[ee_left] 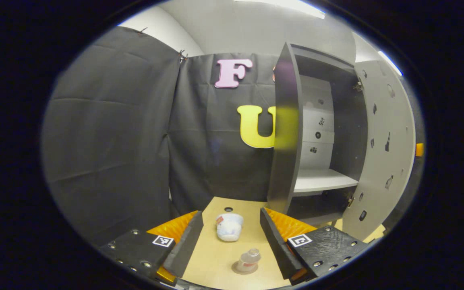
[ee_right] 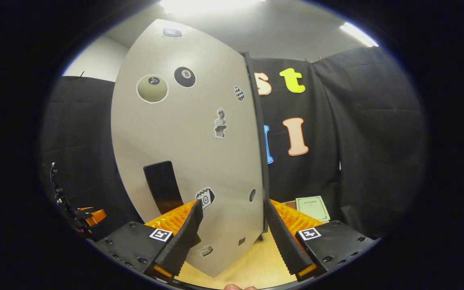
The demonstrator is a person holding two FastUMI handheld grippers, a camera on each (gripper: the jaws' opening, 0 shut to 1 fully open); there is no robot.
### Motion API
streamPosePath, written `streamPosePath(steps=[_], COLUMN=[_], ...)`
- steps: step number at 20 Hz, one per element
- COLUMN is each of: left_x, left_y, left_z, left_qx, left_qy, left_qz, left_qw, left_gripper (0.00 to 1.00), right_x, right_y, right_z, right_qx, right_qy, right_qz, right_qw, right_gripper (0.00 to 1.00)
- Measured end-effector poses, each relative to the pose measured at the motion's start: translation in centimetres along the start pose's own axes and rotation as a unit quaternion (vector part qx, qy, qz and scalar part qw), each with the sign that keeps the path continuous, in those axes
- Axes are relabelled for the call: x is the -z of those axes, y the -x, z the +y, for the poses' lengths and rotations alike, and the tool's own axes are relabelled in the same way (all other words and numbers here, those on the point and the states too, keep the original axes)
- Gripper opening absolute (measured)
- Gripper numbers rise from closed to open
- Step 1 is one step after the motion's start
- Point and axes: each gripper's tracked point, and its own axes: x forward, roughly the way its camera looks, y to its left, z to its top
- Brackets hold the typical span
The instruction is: Open the cabinet door with the right hand, grasp the bottle in the cabinet with the left hand and place it on the coaster, then close the cabinet door with the right hand.
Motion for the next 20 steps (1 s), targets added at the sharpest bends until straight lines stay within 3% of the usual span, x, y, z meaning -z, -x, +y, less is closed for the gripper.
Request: streamPosePath(steps=[6,10,13,14,20], left_x=[0.7,0.3,-0.1,-0.2,-1.1], left_y=[-1.4,-1.1,-0.7,-0.5,0.5], left_z=[3.3,2.2,-0.3,-1.3,-7.8], left_qx=[-0.009,0.004,0.025,0.030,0.050], left_qy=[-0.030,-0.046,-0.058,-0.062,-0.052], left_qz=[0.010,0.004,0.002,-0.001,-0.005], left_qw=[0.999,0.999,0.998,0.998,0.997], left_gripper=[0.86,0.86,0.87,0.87,0.85], right_x=[-1.1,0.3,2.0,2.3,3.2], right_y=[-4.3,-4.3,-3.4,-3.0,-0.5], right_z=[7.5,8.6,6.0,4.5,-6.4], right_qx=[-0.064,-0.072,-0.053,-0.042,0.027], right_qy=[0.051,0.052,0.053,0.052,0.035], right_qz=[-0.008,-0.004,0.015,0.018,0.021], right_qw=[0.997,0.996,0.997,0.998,0.999], right_gripper=[0.98,0.98,0.98,0.94,0.94])
